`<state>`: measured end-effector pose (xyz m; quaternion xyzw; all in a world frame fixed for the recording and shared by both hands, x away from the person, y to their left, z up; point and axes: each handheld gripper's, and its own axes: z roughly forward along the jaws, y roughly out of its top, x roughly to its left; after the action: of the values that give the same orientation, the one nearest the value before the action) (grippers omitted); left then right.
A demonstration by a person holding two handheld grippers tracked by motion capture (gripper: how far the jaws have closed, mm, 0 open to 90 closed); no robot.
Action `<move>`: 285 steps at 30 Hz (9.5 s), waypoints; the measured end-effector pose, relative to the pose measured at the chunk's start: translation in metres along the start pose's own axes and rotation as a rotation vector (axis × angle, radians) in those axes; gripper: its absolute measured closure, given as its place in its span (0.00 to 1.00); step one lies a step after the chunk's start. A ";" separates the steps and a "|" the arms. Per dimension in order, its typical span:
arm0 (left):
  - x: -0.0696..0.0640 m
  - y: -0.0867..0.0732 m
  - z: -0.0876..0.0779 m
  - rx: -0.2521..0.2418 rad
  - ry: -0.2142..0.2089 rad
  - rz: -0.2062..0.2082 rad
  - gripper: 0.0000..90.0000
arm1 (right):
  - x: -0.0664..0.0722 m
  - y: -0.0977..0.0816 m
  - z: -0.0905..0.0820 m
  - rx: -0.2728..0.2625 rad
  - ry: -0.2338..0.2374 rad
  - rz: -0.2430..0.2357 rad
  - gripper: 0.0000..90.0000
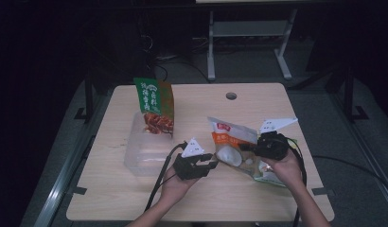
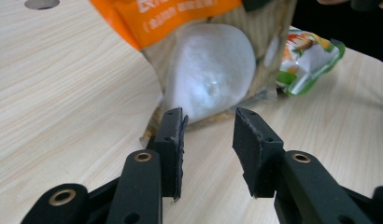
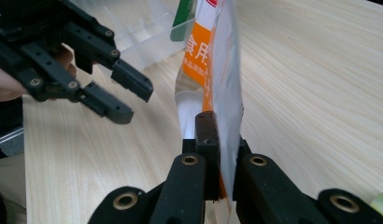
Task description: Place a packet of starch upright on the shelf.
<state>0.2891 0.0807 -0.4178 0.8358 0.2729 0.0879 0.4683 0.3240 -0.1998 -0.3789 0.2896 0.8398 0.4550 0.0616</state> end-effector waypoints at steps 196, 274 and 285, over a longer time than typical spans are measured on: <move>-0.026 -0.051 -0.050 0.015 -0.046 0.137 0.32 | 0.038 0.125 0.121 -0.014 0.176 -0.046 0.65; -0.050 -0.007 0.017 0.041 -0.130 0.170 0.33 | -0.056 -0.055 -0.064 0.065 -0.163 0.275 0.41; -0.058 0.007 0.035 0.047 -0.143 0.183 0.35 | -0.073 -0.084 -0.076 0.086 -0.225 0.352 0.41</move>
<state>0.2579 0.0208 -0.4248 0.8721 0.1632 0.0639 0.4569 0.3200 -0.3298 -0.4136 0.4830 0.7829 0.3873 0.0623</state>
